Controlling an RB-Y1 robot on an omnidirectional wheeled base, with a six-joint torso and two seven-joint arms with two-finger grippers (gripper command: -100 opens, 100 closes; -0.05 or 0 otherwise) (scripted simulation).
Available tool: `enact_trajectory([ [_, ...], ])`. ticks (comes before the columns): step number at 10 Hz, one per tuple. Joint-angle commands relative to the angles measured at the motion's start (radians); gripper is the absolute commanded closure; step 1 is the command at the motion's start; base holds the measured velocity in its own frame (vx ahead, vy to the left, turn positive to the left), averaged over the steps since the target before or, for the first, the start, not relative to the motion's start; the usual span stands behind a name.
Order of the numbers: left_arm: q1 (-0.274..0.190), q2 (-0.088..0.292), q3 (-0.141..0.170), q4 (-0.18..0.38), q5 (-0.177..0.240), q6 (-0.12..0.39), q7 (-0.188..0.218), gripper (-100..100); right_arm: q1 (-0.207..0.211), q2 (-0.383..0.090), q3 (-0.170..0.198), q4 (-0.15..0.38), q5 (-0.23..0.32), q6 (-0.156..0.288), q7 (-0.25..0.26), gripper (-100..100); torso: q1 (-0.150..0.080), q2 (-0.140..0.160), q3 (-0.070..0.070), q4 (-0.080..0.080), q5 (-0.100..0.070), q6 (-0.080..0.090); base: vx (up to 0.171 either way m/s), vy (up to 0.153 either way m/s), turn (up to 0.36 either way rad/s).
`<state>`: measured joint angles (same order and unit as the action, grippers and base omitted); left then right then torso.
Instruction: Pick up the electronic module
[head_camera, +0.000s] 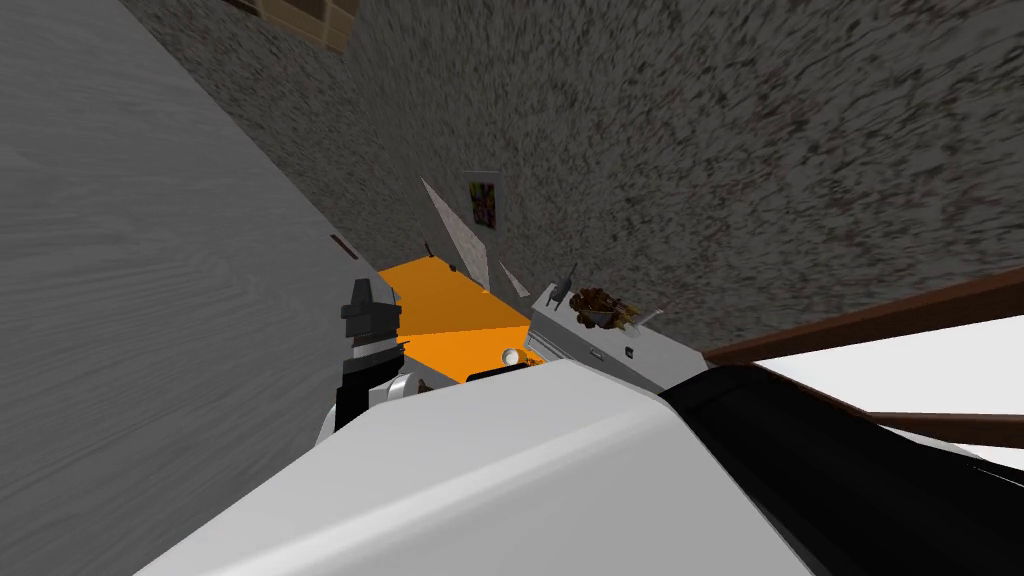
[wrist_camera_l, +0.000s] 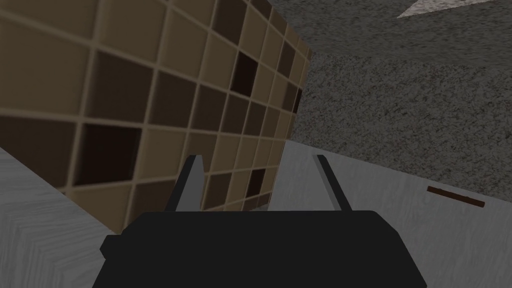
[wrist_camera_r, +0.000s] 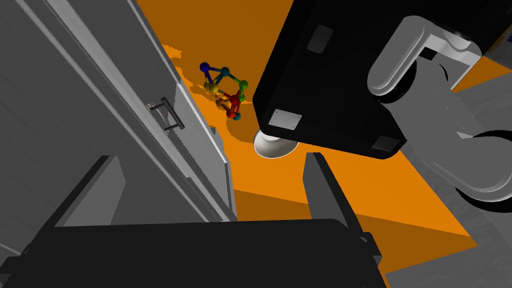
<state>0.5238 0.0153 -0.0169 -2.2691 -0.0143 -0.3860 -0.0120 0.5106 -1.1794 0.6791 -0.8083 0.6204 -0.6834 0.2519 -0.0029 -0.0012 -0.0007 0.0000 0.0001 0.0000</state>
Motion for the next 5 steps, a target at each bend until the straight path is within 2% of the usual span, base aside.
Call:
enact_trajectory([
  [1,0.0,0.0,0.0,0.0,0.0,0.0,0.0,0,-0.012,-0.007,0.014,0.033,0.002,-0.005,0.022,-100,0.0,0.0,0.0,0.0,0.0,0.0,0.049,-0.056,0.085],
  [3,0.0,0.0,0.0,0.0,0.0,0.0,0.0,0,-0.04,-0.06,0.057,0.074,0.0,-0.013,0.057,-100,-0.001,0.0,0.0,0.0,-0.001,0.001,0.064,-0.078,0.146],
  [4,0.0,0.0,0.0,0.0,0.0,0.0,0.0,0,-0.04,-0.06,0.057,0.074,0.0,-0.013,0.057,-100,-0.003,-0.002,-0.001,0.0,-0.001,0.0,0.055,-0.078,0.086],
  [5,0.0,0.0,0.0,0.0,0.0,0.0,0.0,0,-0.056,-0.081,0.075,0.09,-0.003,-0.016,0.073,-100,-0.002,-0.001,0.0,0.0,-0.001,0.001,0.043,-0.069,0.093],
])
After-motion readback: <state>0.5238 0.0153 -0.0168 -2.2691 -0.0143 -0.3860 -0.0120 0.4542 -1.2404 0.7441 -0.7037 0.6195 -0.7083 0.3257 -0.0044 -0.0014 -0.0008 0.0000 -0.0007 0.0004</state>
